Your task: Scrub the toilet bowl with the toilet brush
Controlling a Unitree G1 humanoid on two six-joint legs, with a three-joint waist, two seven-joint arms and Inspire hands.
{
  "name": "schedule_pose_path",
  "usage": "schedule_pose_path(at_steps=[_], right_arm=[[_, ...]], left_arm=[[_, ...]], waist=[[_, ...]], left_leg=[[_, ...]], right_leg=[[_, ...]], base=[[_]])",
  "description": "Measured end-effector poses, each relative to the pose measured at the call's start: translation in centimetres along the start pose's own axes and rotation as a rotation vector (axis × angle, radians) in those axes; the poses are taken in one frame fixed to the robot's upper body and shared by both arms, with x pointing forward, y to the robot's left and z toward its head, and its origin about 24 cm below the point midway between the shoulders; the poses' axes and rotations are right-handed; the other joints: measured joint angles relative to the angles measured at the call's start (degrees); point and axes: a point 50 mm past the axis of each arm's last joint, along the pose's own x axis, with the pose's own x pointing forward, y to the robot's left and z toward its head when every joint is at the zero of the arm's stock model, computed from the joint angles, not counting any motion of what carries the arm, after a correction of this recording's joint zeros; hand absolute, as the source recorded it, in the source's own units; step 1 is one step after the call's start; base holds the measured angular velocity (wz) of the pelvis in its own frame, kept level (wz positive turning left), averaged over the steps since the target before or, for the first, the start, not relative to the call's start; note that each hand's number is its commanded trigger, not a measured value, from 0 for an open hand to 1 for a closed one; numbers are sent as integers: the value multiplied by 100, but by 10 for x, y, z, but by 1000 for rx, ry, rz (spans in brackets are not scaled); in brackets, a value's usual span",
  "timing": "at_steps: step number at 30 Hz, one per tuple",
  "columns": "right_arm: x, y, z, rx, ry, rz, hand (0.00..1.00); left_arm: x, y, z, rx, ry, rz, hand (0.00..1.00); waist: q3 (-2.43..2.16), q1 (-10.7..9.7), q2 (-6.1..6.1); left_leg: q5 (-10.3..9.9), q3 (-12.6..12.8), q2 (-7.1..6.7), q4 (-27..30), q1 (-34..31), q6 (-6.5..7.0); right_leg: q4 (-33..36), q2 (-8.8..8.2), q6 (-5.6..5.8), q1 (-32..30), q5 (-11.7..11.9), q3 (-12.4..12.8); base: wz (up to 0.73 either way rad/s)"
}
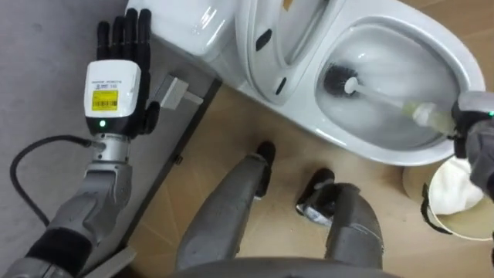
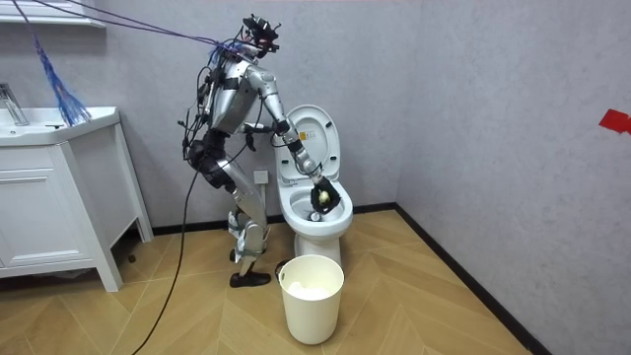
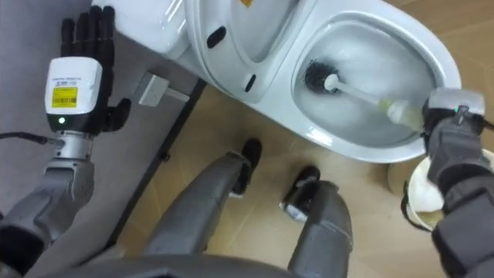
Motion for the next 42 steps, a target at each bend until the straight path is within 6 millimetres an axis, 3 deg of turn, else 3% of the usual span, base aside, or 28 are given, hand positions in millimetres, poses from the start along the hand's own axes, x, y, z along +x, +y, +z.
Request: schedule_pose_path(at_steps=[2, 6, 14, 19, 23, 27, 29, 32, 34, 42], right_arm=[[3, -12, 0, 9, 3, -26, 100], [6, -33, 3, -16, -27, -85, 100], [7, -52, 9, -77, -62, -144, 100], [7, -49, 15, -125, -84, -134, 100], [6, -47, 17, -211, -78, -139, 100], [3, -34, 10, -235, -47, -114, 100], [2, -31, 11, -233, -38, -110, 100], [-2, -25, 19, -223, -51, -103, 100], [-4, -23, 22, -214, -53, -104, 100], [-21, -16, 50, -153, -116, -119, 100]], left_arm=[[9, 5, 1, 9, -16, 54, 0], [18, 16, -5, 48, -47, 122, 0], [24, 25, -15, 105, -73, 123, 0], [31, 25, -14, 112, -85, 121, 0], [38, 27, -9, 99, -113, 126, 0], [40, 22, -4, 58, -129, 102, 0], [39, 21, -5, 59, -125, 95, 0], [38, 20, -6, 46, -111, 93, 0], [38, 19, -6, 42, -103, 92, 0], [35, 15, -5, -85, 35, 124, 0]], waist=[[50, -1, -116], [51, -120, -310], [55, -278, -355], [64, -260, -332], [135, -196, -112], [110, -104, 282], [110, -104, 378], [85, -147, 445], [56, -166, 498], [16, -436, 499]], left_leg=[[22, -26, -36, 86, -182, -21], [38, -57, -64, 320, -493, -49], [78, -51, -79, 406, -532, -53], [111, -85, -82, 396, -536, -66], [95, -164, -78, 443, -538, -98], [104, -254, -62, 449, -535, -87], [104, -264, -63, 449, -539, -87], [144, -294, -43, 367, -535, -124], [149, -322, 9, 358, -535, -131], [232, -298, 188, 217, -525, -196]], right_leg=[[103, -13, -44, -158, 0, -30], [363, -41, -96, -462, -33, -20], [514, -137, -119, -507, -59, -37], [510, -151, -135, -495, -49, -95], [486, -125, -96, -429, -71, -171], [364, -70, -67, -324, -45, -273], [357, -64, -81, -323, -38, -288], [261, -24, -170, -297, 18, -355], [181, 57, -172, -257, 48, -373], [-81, 281, -230, -228, 204, -355]], base=[[8], [5], [1], [2], [5], [4], [0], [3], [3], [-6]])
